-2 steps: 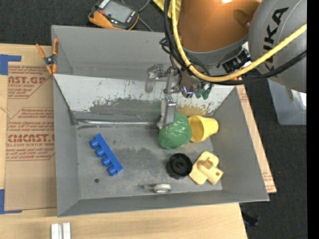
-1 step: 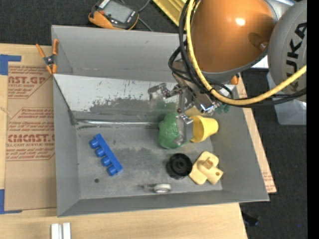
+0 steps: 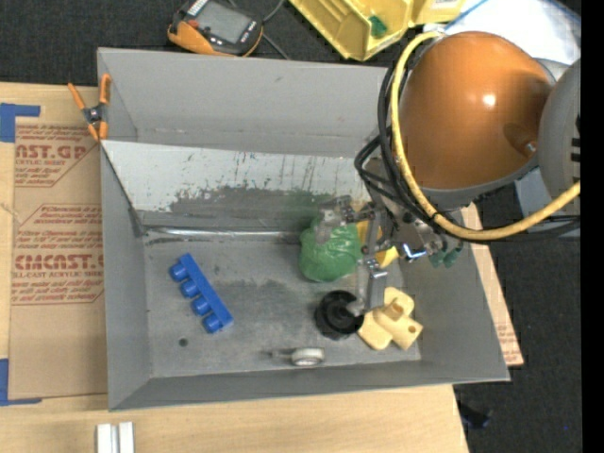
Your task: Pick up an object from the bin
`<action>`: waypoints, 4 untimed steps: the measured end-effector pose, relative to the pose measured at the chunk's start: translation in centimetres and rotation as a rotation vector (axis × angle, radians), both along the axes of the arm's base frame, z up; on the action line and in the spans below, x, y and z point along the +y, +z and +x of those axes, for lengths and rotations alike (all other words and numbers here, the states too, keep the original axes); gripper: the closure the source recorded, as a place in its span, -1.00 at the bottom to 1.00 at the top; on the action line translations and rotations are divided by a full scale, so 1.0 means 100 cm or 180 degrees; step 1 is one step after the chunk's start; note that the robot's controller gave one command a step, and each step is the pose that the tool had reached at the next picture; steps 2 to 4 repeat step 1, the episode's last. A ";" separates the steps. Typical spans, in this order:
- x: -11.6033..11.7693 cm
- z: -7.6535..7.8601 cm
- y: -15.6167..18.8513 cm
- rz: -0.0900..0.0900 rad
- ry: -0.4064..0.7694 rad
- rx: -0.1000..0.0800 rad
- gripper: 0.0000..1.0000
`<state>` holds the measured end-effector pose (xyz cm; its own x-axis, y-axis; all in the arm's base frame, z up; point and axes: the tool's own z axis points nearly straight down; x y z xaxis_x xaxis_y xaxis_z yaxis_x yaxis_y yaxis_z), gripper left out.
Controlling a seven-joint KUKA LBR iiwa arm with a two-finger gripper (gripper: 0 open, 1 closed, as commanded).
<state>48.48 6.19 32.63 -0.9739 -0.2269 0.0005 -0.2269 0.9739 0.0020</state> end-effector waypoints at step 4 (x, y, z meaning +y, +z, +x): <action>0.049 0.039 -0.021 0.0005 0.1455 -0.0060 -1.00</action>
Offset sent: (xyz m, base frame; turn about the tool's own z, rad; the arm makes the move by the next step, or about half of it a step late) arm 0.0004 0.0595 -0.0268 0.0726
